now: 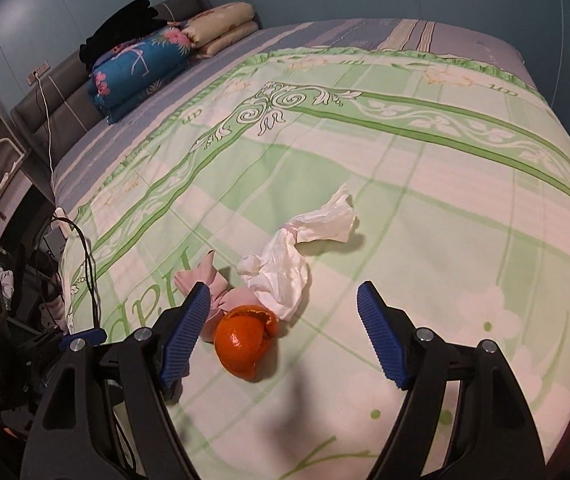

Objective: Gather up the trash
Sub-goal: 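Grasp the black plastic bag with the left tool while the right tool grasps the white tissue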

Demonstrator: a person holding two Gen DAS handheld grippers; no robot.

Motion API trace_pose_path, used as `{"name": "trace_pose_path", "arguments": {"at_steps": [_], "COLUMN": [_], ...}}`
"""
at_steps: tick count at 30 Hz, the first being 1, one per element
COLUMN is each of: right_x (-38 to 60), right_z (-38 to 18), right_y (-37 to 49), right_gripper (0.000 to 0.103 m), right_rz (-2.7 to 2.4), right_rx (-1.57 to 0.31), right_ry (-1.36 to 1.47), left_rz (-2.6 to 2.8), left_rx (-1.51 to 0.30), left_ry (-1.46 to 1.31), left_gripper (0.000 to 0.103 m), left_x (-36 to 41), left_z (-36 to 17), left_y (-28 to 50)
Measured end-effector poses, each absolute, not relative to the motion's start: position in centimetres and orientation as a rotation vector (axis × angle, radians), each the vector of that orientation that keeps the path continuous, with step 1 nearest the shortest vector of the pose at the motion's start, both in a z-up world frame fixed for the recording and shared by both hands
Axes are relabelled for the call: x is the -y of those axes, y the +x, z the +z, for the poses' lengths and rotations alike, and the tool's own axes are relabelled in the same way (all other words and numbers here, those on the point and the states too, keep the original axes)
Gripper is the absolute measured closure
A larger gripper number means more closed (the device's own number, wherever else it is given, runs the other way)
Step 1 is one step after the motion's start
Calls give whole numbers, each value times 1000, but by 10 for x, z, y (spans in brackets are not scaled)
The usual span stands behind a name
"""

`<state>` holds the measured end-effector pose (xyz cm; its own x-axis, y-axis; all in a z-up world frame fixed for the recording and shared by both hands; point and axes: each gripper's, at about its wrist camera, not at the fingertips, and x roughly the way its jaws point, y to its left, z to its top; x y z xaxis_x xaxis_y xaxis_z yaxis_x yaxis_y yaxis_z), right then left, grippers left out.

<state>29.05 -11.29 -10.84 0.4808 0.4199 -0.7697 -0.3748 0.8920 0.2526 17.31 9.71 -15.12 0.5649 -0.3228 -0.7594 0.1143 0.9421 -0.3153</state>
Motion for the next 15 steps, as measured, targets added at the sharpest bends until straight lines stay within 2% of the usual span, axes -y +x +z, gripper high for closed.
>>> {"name": "trace_pose_path", "arguments": {"at_steps": [15], "right_x": [79], "right_z": [-145], "right_y": [326], "right_gripper": [32], "right_rz": [457], "right_rx": [-1018], "right_ry": [-13], "left_rz": [-270], "left_rx": [-964], "left_ry": [-219], "left_gripper": [14], "left_x": [-92], "left_z": [-173], "left_y": [186]}}
